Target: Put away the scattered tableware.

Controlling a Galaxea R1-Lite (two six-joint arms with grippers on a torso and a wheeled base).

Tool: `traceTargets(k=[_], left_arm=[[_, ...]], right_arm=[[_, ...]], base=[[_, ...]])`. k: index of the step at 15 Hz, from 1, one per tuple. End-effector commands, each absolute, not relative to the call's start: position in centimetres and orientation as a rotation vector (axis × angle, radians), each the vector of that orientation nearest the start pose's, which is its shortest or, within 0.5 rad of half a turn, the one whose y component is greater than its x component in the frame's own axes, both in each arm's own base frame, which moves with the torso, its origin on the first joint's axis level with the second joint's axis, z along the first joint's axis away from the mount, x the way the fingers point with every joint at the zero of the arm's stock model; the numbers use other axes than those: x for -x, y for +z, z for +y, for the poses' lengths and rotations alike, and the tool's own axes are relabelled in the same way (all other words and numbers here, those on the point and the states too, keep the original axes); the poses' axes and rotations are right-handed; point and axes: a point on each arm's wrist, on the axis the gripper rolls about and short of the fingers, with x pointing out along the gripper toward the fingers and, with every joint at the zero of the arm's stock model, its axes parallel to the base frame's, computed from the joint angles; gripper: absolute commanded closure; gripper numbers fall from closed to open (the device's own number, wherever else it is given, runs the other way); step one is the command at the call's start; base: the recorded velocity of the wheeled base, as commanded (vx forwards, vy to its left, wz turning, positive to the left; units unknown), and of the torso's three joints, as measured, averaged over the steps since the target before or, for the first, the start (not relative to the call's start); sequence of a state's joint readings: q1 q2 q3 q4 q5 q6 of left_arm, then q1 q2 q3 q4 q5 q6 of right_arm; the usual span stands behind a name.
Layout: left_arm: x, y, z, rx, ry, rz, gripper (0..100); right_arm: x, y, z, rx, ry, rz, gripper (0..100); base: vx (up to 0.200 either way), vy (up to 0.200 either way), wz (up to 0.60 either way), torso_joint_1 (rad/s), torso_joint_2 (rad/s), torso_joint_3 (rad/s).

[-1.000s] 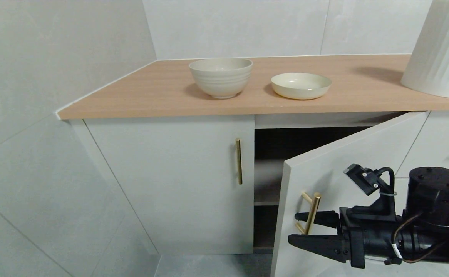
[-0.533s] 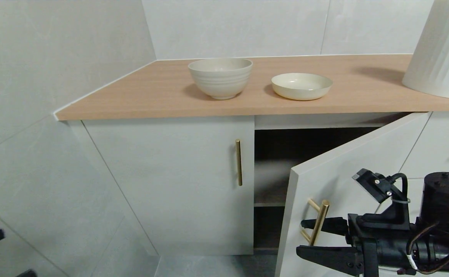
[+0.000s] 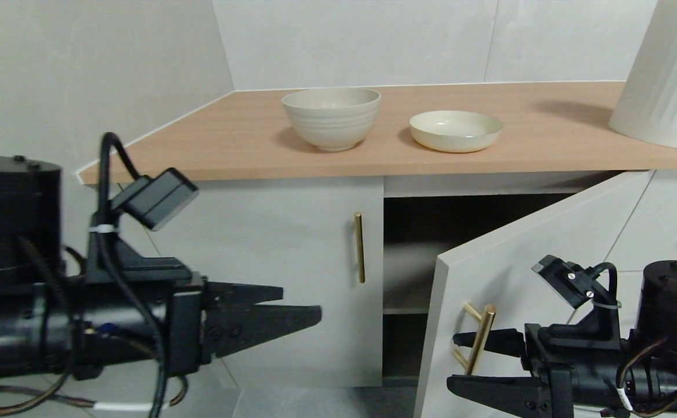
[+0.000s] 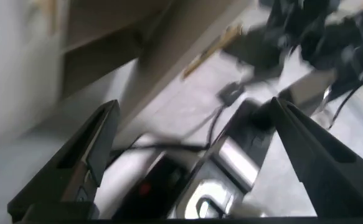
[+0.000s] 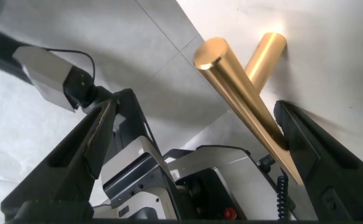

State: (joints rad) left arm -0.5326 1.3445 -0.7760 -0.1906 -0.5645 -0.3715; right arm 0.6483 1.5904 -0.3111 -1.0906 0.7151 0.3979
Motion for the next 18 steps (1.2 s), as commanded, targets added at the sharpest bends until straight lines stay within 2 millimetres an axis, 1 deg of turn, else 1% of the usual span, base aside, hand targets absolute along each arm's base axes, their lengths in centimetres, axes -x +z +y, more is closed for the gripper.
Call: traceTargets(k=[1,2,3,4,5,6,7,8,9,10,11,13,14,15,16,18], left_arm=[[-20.8,18.6,-15.0,0.364,-0.999,0.722,0],[-20.9,18.1,-15.6,0.368,-1.008,0.712,0],[-20.4,17.9,-16.7,0.344,-1.001,0.685,0],[-20.9,17.4,-17.2,0.337,-0.973,0.672,0],[-21.6,16.4,-18.0,0.327,-0.956,0.67,100],[-22.1,15.8,-18.5,0.324,-0.935,0.664,100],[-22.9,14.5,-19.6,0.314,-0.896,0.64,100],[-23.1,14.2,-20.0,0.309,-0.882,0.623,100],[-24.0,13.4,-20.9,0.309,-0.825,0.56,100],[-24.4,13.0,-21.3,0.313,-0.806,0.52,100],[-24.7,12.9,-21.7,0.324,-0.812,0.482,100],[-24.2,12.7,-22.4,0.332,-0.855,0.457,100],[-23.8,12.8,-23.3,0.334,-0.895,0.419,100],[-24.3,12.8,-24.1,0.33,-0.925,0.398,100],[-25.0,12.2,-24.8,0.289,-0.951,0.388,100],[-25.4,9.6,-25.5,0.192,-0.965,0.403,100]], right_arm=[[-15.9,13.8,15.6,-0.327,1.364,0.475,0],[-15.9,13.8,15.6,-0.327,1.362,0.475,0],[-15.8,13.7,15.5,-0.326,1.361,0.479,0],[-15.9,13.6,15.5,-0.313,1.364,0.47,0],[-15.9,13.5,15.5,-0.299,1.365,0.463,0],[-15.9,13.5,15.5,-0.297,1.363,0.462,0],[-15.9,13.5,15.5,-0.297,1.362,0.465,0],[-15.9,13.5,15.5,-0.297,1.362,0.465,0],[-15.9,13.4,15.5,-0.296,1.362,0.467,0],[-15.9,13.4,15.5,-0.296,1.362,0.467,0],[-15.9,13.4,15.5,-0.296,1.361,0.467,0],[-15.9,13.4,15.4,-0.294,1.359,0.462,0],[-16.1,13.9,15.0,-0.299,1.344,0.438,0],[-16.5,13.8,14.7,-0.303,1.32,0.437,0],[-16.6,13.6,14.7,-0.304,1.313,0.447,0],[-16.6,13.6,14.6,-0.303,1.314,0.443,0]], base=[[0.0,0.0,0.0,0.0,0.0,0.0],[0.0,0.0,0.0,0.0,0.0,0.0],[0.0,0.0,0.0,0.0,0.0,0.0],[0.0,0.0,0.0,0.0,0.0,0.0],[0.0,0.0,0.0,0.0,0.0,0.0],[0.0,0.0,0.0,0.0,0.0,0.0],[0.0,0.0,0.0,0.0,0.0,0.0],[0.0,0.0,0.0,0.0,0.0,0.0],[0.0,0.0,0.0,0.0,0.0,0.0],[0.0,0.0,0.0,0.0,0.0,0.0],[0.0,0.0,0.0,0.0,0.0,0.0],[0.0,0.0,0.0,0.0,0.0,0.0],[0.0,0.0,0.0,0.0,0.0,0.0],[0.0,0.0,0.0,0.0,0.0,0.0],[0.0,0.0,0.0,0.0,0.0,0.0],[0.0,0.0,0.0,0.0,0.0,0.0]])
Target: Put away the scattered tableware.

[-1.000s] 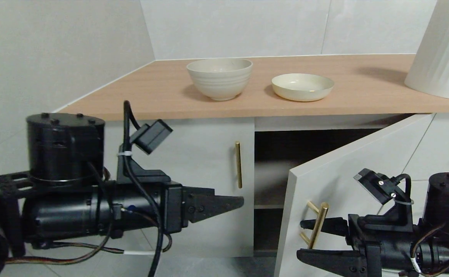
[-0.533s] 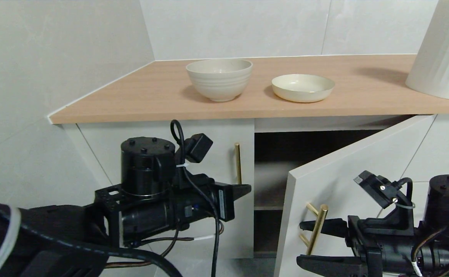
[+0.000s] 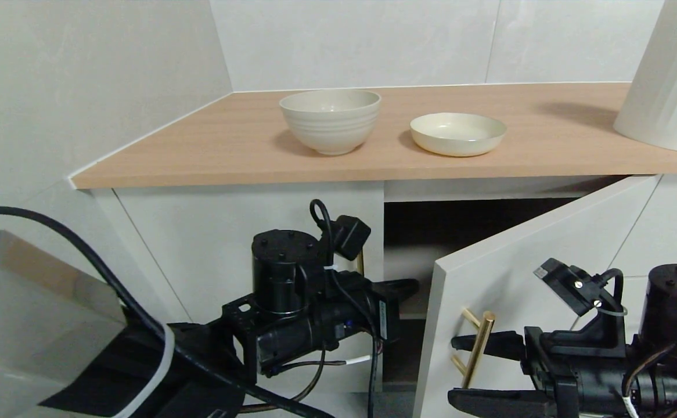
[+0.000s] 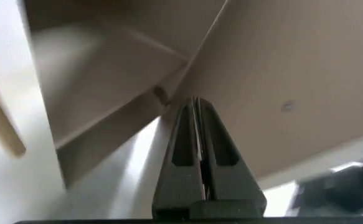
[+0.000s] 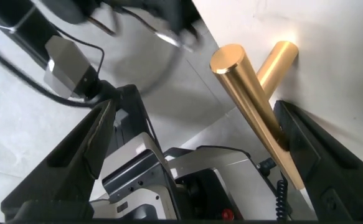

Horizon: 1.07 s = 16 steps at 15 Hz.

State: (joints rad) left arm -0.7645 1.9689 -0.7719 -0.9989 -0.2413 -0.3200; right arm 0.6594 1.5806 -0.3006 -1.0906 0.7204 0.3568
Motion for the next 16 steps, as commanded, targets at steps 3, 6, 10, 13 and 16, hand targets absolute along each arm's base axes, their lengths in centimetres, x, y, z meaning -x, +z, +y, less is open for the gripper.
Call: traceTargets(k=[3,6,10,13,16], left_arm=[[-25.3,8.4,-26.9,0.191,-1.018,0.294,100],[-24.8,8.7,-27.6,0.212,-1.053,0.216,100],[-24.1,9.9,-27.8,0.223,-1.101,0.185,100],[-23.6,9.8,-28.2,0.219,-1.126,0.197,100],[-22.9,9.9,-28.8,0.218,-1.154,0.198,100]], right_arm=[[-16.5,13.8,14.5,-0.302,1.313,0.433,0],[-16.7,14.2,13.6,-0.281,1.287,0.384,0],[-17.0,13.4,11.9,-0.268,1.198,0.393,0],[-16.6,12.2,10.7,-0.236,1.086,0.41,0],[-16.3,12.7,9.5,-0.228,1.024,0.364,0]], base=[[0.0,0.0,0.0,0.0,0.0,0.0],[0.0,0.0,0.0,0.0,0.0,0.0],[0.0,0.0,0.0,0.0,0.0,0.0],[0.0,0.0,0.0,0.0,0.0,0.0],[0.0,0.0,0.0,0.0,0.0,0.0]])
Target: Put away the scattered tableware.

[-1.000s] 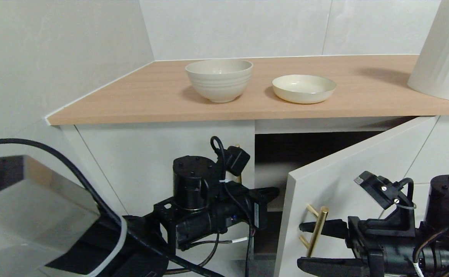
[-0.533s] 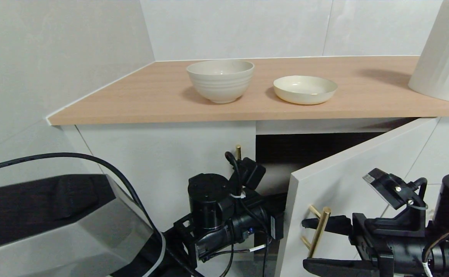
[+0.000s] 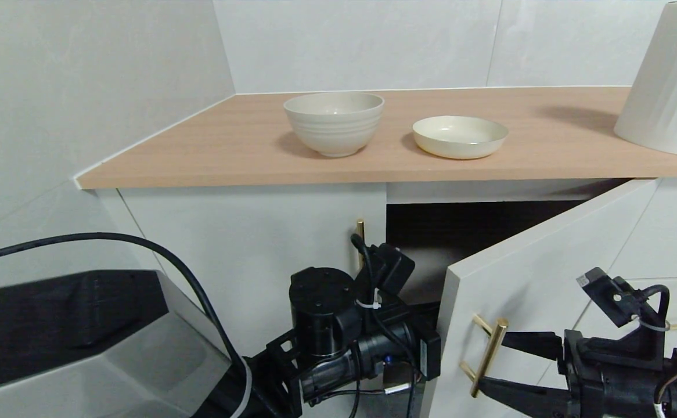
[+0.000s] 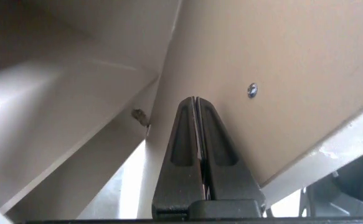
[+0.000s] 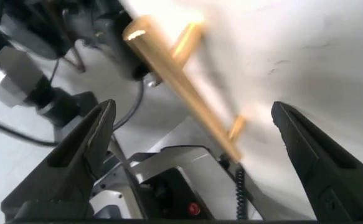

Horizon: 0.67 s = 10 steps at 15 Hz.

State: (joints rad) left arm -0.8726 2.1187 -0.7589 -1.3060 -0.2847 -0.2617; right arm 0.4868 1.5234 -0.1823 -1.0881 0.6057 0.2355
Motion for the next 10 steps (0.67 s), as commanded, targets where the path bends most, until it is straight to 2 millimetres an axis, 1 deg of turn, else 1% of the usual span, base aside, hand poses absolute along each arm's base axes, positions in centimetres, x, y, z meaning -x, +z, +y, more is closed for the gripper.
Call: traceTargets(k=[1,2,3,4,6,9,10], left_arm=[[-22.8,9.8,-28.8,0.217,-1.155,0.199,100],[-22.7,9.8,-28.8,0.217,-1.156,0.201,100],[-22.7,9.9,-28.7,0.217,-1.156,0.201,100],[-22.2,10.3,-28.4,0.217,-1.163,0.199,100],[-21.6,11.1,-28.2,0.216,-1.172,0.202,100],[-20.4,11.0,-28.6,0.199,-1.197,0.247,100],[-20.3,11.0,-28.7,0.198,-1.202,0.249,100]], right_arm=[[-15.8,12.8,9.0,-0.227,1.015,0.35,0],[-14.7,12.9,8.3,-0.23,1.007,0.34,0],[-14.3,12.8,8.0,-0.232,0.995,0.34,0],[-13.5,13.4,7.1,-0.232,0.971,0.316,0],[-12.5,14.4,6.2,-0.233,0.938,0.285,0],[-12.3,15.7,5.6,-0.218,0.893,0.299,0],[-12.5,16.2,5.4,-0.158,0.793,0.296,0]], base=[[0.0,0.0,0.0,0.0,0.0,0.0],[0.0,0.0,0.0,0.0,0.0,0.0],[0.0,0.0,0.0,0.0,0.0,0.0],[0.0,0.0,0.0,0.0,0.0,0.0],[0.0,0.0,0.0,0.0,0.0,0.0],[0.0,0.0,0.0,0.0,0.0,0.0],[0.0,0.0,0.0,0.0,0.0,0.0]])
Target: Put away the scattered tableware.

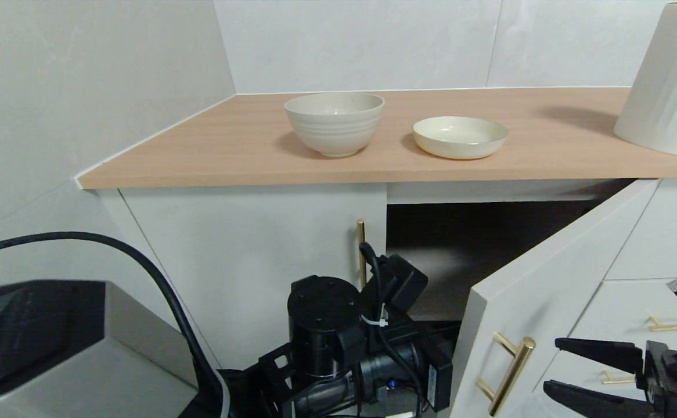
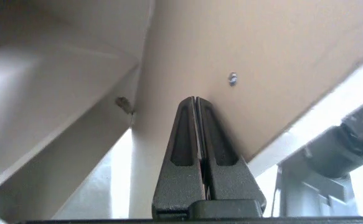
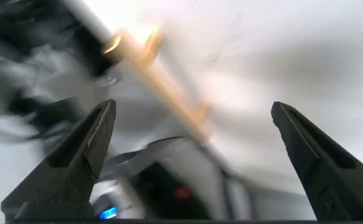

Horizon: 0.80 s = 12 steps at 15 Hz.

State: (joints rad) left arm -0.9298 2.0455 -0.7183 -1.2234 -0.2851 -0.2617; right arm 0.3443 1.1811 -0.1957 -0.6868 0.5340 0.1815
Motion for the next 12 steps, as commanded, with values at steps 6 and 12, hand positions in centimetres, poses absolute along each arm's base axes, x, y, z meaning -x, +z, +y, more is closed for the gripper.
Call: traceTargets(k=[6,12], left_arm=[[-20.7,10.9,-29.2,0.191,-1.197,0.284,100],[-21.1,11.3,-29.9,0.198,-1.194,0.304,100]], right_arm=[[-9.8,19.3,5.6,-0.079,0.746,0.262,0],[-8.6,20.7,5.0,-0.081,0.76,0.23,0]], base=[[0.0,0.0,0.0,0.0,0.0,0.0],[-0.1,0.0,0.0,0.002,0.0,0.0]])
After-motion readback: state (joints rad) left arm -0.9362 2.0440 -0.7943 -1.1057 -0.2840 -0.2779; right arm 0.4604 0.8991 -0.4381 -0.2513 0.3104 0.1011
